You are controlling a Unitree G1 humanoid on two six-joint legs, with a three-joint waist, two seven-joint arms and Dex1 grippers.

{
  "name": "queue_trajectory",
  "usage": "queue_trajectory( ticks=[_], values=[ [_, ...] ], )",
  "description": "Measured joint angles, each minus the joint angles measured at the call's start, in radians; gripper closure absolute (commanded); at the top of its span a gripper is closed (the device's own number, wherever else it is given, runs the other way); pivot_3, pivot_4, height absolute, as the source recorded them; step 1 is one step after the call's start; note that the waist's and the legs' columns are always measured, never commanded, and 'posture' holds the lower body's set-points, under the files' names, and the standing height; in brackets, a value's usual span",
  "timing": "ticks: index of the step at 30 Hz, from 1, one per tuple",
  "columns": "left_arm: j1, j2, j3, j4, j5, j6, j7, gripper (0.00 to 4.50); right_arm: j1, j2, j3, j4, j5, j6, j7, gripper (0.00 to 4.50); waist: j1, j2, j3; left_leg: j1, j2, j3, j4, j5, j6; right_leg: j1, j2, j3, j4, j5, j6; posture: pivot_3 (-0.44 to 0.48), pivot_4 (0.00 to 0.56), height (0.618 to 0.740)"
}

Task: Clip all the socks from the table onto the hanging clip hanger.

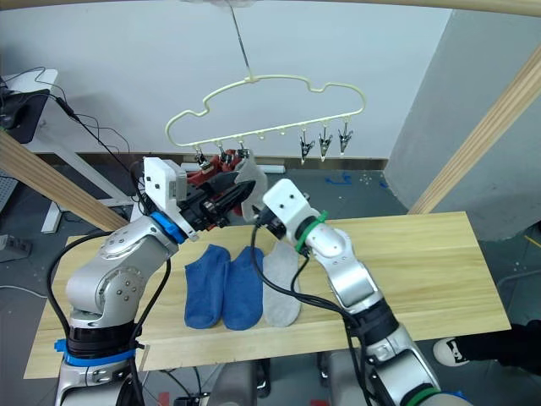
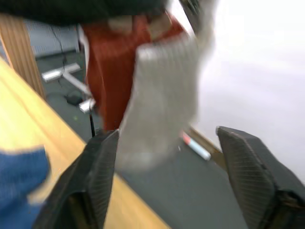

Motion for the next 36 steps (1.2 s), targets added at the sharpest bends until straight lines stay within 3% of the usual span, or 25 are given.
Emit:
queue_trajectory(
  ticks=[5,11,18,36],
  values=[
    [0.077,0.094,-0.004,-0.048,0.041,-0.074,-0.092,1.99,0.071,-0.072,-0.073,-0.166,0.046,0.088,0.039,1.13,-0.002,0.000,0.000,0.001,0.000,0.000,0.000,0.000,0.000,0.000,0.000,0.000,0.001,0.000,0.000,-0.123,0.294,0.740],
    [0.097,0.119,-0.009,-0.066,0.053,-0.119,-0.142,1.99,-0.028,0.014,-0.206,-0.243,0.123,0.222,-0.032,1.13,-0.001,0.000,0.000,0.001,0.000,-0.001,0.000,0.001,0.001,0.000,0.001,0.000,0.002,0.001,0.000,-0.132,0.295,0.740],
    [0.081,0.092,-0.049,-0.069,0.072,-0.138,-0.155,1.99,-0.148,0.060,-0.275,-0.151,0.176,0.307,-0.088,1.13,0.000,0.000,0.000,-0.001,0.000,0.000,0.000,0.001,0.001,-0.001,0.001,0.000,0.000,0.001,-0.002,-0.133,0.286,0.740],
    [0.071,0.059,-0.051,-0.045,0.089,-0.181,-0.161,1.99,-0.254,0.075,-0.255,-0.004,0.200,0.217,-0.096,1.13,-0.002,0.000,0.000,-0.001,0.000,0.000,0.000,0.000,0.003,-0.002,0.001,0.000,0.001,0.001,-0.002,-0.129,0.275,0.740]
  ],
)
